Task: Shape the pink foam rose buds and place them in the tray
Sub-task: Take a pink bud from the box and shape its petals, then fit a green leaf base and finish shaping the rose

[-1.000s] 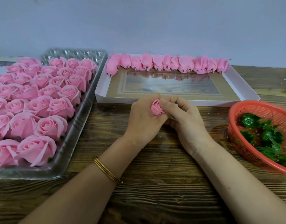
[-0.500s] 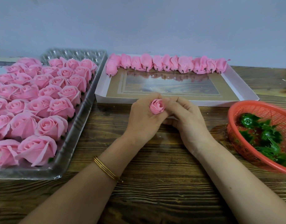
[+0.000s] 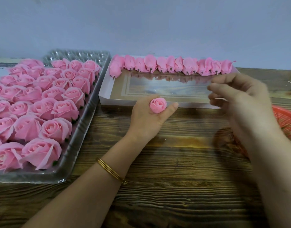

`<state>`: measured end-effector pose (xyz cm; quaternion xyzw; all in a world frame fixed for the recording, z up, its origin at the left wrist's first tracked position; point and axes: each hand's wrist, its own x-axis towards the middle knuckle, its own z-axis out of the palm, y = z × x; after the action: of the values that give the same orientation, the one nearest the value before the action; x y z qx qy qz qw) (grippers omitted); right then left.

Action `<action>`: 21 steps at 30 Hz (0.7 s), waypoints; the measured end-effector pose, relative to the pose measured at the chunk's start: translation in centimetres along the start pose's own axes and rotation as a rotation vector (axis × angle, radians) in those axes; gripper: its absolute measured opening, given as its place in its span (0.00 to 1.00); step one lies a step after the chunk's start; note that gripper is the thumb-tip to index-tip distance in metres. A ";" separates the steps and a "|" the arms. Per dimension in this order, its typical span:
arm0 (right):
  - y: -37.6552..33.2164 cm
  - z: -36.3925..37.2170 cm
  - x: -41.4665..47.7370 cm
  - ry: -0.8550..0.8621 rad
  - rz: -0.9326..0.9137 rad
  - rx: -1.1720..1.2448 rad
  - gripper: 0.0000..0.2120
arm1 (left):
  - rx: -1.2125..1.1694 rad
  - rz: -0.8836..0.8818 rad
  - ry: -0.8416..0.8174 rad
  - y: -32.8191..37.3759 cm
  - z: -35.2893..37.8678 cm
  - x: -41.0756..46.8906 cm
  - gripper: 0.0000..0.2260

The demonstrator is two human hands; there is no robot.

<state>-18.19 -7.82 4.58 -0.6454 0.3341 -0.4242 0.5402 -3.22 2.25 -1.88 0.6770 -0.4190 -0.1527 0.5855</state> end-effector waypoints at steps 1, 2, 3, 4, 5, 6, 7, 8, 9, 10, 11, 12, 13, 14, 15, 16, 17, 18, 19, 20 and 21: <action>-0.3 -0.8 0.3 0.007 -0.013 -0.034 0.07 | -0.014 -0.020 0.003 0.0 0.0 0.1 0.20; -0.6 -1.7 0.6 0.009 -0.022 -0.080 0.09 | -0.035 -0.041 0.005 -0.1 0.0 0.1 0.20; -0.7 -2.7 0.8 0.004 -0.024 -0.145 0.10 | -0.058 -0.061 0.003 -0.1 0.0 0.2 0.20; -0.8 -3.7 1.1 -0.006 -0.016 -0.229 0.12 | -0.080 -0.081 -0.002 0.0 0.0 0.2 0.20; -0.8 -4.7 1.4 -0.020 0.003 -0.325 0.13 | -0.105 -0.100 -0.006 0.0 0.0 0.2 0.20; -0.7 -5.6 1.6 -0.035 0.031 -0.424 0.14 | -0.130 -0.121 -0.008 0.1 -0.1 0.2 0.21; -0.7 -6.4 1.8 -0.050 0.065 -0.526 0.14 | -0.152 -0.143 -0.010 0.1 -0.1 0.2 0.21; -0.6 -7.1 1.9 -0.063 0.091 -0.624 0.15 | -0.170 -0.164 -0.009 0.2 -0.1 0.2 0.21; -0.5 -7.7 1.9 -0.079 0.105 -0.727 0.15 | -0.186 -0.184 -0.007 0.3 -0.1 0.2 0.21; -0.5 -8.1 1.8 -0.107 0.113 -0.830 0.14 | -0.200 -0.206 -0.004 0.5 -0.1 0.1 0.20; -0.5 -8.4 1.8 -0.146 0.123 -0.925 0.15 | -0.215 -0.229 -0.002 0.6 -0.1 0.1 0.18; -0.6 -8.5 1.7 -0.189 0.142 -0.998 0.16 | -0.228 -0.252 -0.001 0.7 -0.2 0.1 0.15; -0.6 -8.5 1.6 -0.222 0.171 -1.047 0.18 | -0.242 -0.272 0.000 0.8 -0.2 0.1 0.12; -0.6 -8.6 1.6 -0.242 0.204 -1.084 0.19 | -0.255 -0.285 0.002 0.9 -0.3 0.2 0.11; -0.5 -8.7 1.6 -0.253 0.234 -1.115 0.20 | -0.264 -0.294 0.004 1.0 -0.3 0.2 0.10; -0.4 -8.8 1.6 -0.266 0.256 -1.140 0.20 | -0.271 -0.302 0.006 1.0 -0.4 0.2 0.10; -0.2 -9.1 1.7 -0.279 0.270 -1.151 0.21 | -0.275 -0.309 0.009 1.0 -0.4 0.2 0.10; 0.0 -9.4 1.8 -0.287 0.277 -1.151 0.22 | -0.277 -0.315 0.009 1.1 -0.4 0.2 0.10; 0.3 -9.6 1.9 -0.293 0.280 -1.151 0.23 | -0.279 -0.320 0.008 1.1 -0.4 0.2 0.10; 0.5 -9.9 2.1 -0.300 0.285 -1.154 0.25 | -0.284 -0.323 0.006 1.1 -0.4 0.2 0.09; 0.9 -10.2 2.3 -0.310 0.291 -1.160 0.27 | -0.289 -0.327 0.003 1.1 -0.5 0.2 0.09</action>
<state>-26.47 -14.25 4.75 -0.8362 0.5124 0.0034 0.1957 -3.20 2.44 -0.65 0.6450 -0.2766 -0.3030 0.6447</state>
